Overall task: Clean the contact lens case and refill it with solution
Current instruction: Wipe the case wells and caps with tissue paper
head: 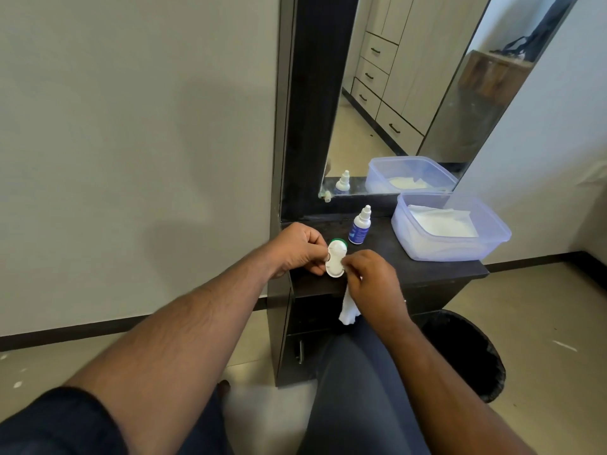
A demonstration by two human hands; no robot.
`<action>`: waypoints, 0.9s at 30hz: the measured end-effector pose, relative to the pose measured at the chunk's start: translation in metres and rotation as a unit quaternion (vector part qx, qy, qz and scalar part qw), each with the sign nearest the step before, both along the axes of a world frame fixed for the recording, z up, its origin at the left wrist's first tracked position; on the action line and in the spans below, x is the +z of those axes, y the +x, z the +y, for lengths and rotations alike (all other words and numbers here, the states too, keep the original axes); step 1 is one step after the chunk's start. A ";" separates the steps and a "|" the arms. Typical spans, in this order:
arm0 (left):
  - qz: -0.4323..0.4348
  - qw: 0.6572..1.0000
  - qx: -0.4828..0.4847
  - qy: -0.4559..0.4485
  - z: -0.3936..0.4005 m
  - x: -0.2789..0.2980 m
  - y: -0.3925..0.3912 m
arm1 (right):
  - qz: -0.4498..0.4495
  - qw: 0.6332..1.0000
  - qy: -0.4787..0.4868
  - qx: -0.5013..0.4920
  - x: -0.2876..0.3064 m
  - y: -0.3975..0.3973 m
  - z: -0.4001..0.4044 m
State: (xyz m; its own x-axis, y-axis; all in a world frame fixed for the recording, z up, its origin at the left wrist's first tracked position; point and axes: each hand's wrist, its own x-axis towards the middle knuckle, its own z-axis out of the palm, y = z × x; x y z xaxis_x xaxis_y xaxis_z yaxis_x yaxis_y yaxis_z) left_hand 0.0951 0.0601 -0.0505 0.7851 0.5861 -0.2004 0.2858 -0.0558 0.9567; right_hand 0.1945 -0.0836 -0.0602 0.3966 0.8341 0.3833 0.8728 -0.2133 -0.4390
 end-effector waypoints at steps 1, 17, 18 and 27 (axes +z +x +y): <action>0.004 1.000 -0.004 0.002 0.000 0.000 0.000 | -0.032 0.999 -0.013 0.035 0.000 -0.003 -0.001; 0.008 0.999 -0.029 -0.019 0.002 0.006 -0.004 | -0.225 0.963 -0.047 0.143 0.010 0.000 0.007; 0.011 0.999 -0.035 -0.017 0.002 0.008 -0.004 | -0.239 0.956 -0.052 0.161 0.011 0.002 0.007; 0.016 0.999 -0.019 -0.033 0.002 0.008 -0.004 | -0.243 0.956 -0.031 0.159 0.010 0.008 0.006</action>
